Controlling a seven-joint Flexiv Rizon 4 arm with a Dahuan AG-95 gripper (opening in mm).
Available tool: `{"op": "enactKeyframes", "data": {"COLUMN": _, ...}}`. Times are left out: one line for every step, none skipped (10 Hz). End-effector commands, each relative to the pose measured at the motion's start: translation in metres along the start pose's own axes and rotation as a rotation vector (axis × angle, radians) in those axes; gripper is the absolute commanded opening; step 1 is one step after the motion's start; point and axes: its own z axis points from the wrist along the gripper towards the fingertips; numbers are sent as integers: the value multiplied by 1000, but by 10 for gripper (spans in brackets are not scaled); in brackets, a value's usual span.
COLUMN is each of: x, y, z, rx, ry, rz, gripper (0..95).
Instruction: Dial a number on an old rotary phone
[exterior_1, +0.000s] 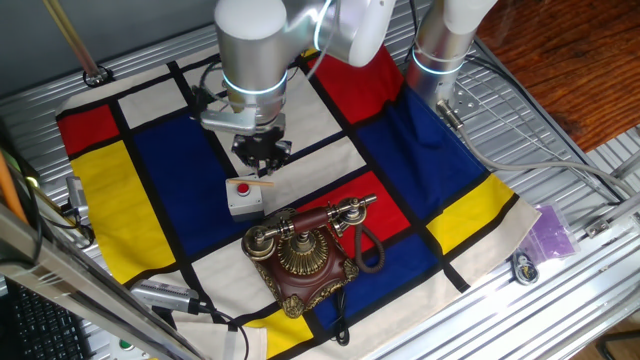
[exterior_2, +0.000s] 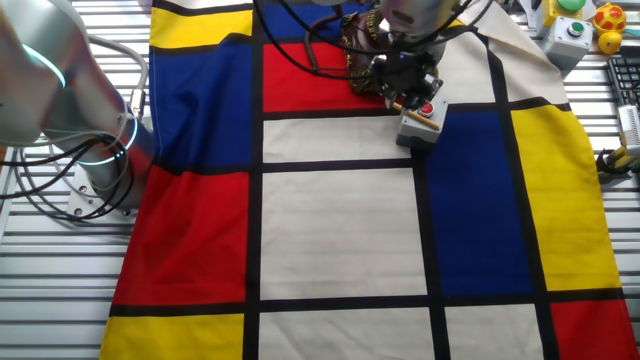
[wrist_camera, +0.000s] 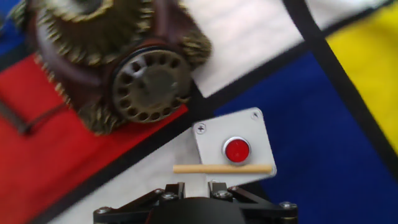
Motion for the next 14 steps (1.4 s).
{"op": "enactKeyframes", "data": {"x": 1, "y": 1, "z": 1, "rx": -63, "ry": 25, "rz": 290, "gripper": 190}}
{"op": "enactKeyframes", "data": {"x": 1, "y": 1, "z": 1, "rx": -82, "ry": 26, "rz": 330, "gripper": 190}}
{"op": "enactKeyframes", "data": {"x": 1, "y": 1, "z": 1, "rx": -93, "ry": 30, "rz": 359, "gripper": 190}}
{"op": "enactKeyframes", "data": {"x": 1, "y": 1, "z": 1, "rx": -102, "ry": 34, "rz": 379, "gripper": 190}}
{"op": "enactKeyframes", "data": {"x": 1, "y": 1, "z": 1, "rx": -112, "ry": 36, "rz": 396, "gripper": 190}}
{"op": "enactKeyframes", "data": {"x": 1, "y": 2, "z": 2, "rx": -117, "ry": 37, "rz": 406, "gripper": 190}}
{"op": "enactKeyframes", "data": {"x": 1, "y": 2, "z": 2, "rx": -123, "ry": 38, "rz": 422, "gripper": 190}}
{"op": "enactKeyframes", "data": {"x": 2, "y": 3, "z": 3, "rx": -128, "ry": 37, "rz": 433, "gripper": 190}}
{"op": "enactKeyframes", "data": {"x": 2, "y": 3, "z": 3, "rx": -134, "ry": 35, "rz": 446, "gripper": 190}}
{"op": "enactKeyframes", "data": {"x": 2, "y": 4, "z": 3, "rx": -140, "ry": 34, "rz": 457, "gripper": 190}}
{"op": "enactKeyframes", "data": {"x": 2, "y": 4, "z": 3, "rx": -144, "ry": 34, "rz": 470, "gripper": 190}}
{"op": "enactKeyframes", "data": {"x": 2, "y": 4, "z": 3, "rx": -147, "ry": 36, "rz": 489, "gripper": 190}}
{"op": "enactKeyframes", "data": {"x": 2, "y": 4, "z": 3, "rx": -148, "ry": 37, "rz": 504, "gripper": 190}}
{"op": "enactKeyframes", "data": {"x": 2, "y": 4, "z": 3, "rx": -147, "ry": 40, "rz": 525, "gripper": 190}}
